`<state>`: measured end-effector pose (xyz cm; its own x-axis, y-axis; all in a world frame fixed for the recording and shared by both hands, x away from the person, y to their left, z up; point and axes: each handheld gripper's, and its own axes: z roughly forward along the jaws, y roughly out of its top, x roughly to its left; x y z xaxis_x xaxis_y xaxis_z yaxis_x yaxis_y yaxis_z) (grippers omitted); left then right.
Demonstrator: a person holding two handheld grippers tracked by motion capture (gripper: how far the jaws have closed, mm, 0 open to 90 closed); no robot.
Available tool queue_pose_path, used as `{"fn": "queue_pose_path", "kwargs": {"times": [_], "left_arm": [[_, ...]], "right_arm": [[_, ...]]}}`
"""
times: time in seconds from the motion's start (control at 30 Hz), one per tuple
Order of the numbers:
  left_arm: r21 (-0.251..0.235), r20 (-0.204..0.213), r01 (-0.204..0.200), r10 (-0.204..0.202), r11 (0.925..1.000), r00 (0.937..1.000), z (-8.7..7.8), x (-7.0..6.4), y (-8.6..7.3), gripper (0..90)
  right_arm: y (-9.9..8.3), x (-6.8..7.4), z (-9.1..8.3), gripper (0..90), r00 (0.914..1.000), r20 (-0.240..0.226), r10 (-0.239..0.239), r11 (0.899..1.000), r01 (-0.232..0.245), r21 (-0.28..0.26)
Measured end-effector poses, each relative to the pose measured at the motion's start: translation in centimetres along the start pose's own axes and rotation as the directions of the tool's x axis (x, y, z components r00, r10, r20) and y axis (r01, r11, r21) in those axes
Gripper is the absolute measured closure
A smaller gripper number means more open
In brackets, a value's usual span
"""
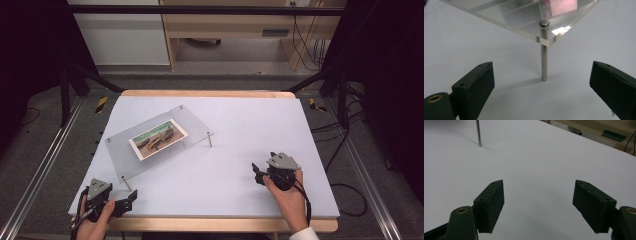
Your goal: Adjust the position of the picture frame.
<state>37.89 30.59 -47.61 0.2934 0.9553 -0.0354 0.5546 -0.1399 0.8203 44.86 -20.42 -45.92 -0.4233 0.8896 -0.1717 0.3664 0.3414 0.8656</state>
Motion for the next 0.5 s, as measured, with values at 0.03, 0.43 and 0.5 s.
{"fn": "queue_pose_path", "kwargs": {"times": [0.03, 0.43, 0.5], "left_arm": [[-0.005, 0.006, 0.004, -0.004, 1.0, 1.0, -0.02, 0.02, -0.02, 5.7], [-0.04, 0.054, -0.037, 0.039, 0.9985, 0.9978, -0.28, -0.81, 0.01, 5.0], [-0.043, 0.06, -0.04, 0.043, 0.9983, 0.9973, -0.23, -0.94, 0.03, 5.0]], "right_arm": [[-0.07, -0.18, -0.09, 25.6, 1.0, 0.005, 0.006, 1.0, -0.006, -0.003], [-0.73, -0.91, 0.06, 27.8, 0.9986, 0.018, 0.049, 0.999, -0.05, 0.016], [-0.79, -0.94, 0.11, 27.7, 0.9984, 0.017, 0.054, 0.998, -0.054, 0.016]]}}
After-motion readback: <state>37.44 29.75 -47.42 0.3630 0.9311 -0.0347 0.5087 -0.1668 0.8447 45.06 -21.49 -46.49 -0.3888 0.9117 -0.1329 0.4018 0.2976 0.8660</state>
